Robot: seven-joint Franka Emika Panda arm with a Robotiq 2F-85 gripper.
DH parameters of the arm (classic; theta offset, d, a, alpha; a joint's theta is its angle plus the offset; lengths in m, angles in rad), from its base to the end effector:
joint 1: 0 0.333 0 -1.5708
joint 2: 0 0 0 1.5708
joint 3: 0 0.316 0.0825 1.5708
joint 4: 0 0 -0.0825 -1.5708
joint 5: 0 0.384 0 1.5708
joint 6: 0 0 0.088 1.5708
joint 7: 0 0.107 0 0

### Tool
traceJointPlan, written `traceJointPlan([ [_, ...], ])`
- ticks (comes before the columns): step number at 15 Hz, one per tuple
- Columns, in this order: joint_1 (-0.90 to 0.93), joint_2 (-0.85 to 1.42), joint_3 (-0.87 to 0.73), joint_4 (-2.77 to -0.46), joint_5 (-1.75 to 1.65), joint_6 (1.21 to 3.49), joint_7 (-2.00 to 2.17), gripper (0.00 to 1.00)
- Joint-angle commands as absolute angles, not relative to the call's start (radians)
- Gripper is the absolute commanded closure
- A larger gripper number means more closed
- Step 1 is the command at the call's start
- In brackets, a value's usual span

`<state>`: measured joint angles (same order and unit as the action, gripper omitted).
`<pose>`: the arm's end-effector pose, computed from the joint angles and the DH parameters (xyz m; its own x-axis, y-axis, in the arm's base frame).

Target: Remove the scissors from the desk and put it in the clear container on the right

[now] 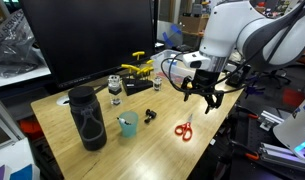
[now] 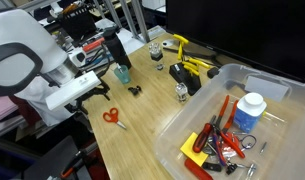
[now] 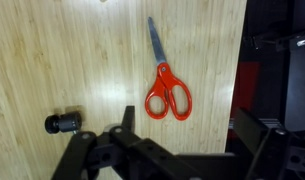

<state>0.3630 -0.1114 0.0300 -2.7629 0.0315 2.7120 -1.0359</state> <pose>0.3652 0.1498 0.2547 0.1683 0.9849 0.0406 0.9843 -0.1701 0.0460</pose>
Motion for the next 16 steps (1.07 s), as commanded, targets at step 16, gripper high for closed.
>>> traceJointPlan([
  [16, 0.243, 0.119, 0.150, -2.773, 0.052, 2.959, -0.985, 0.00],
])
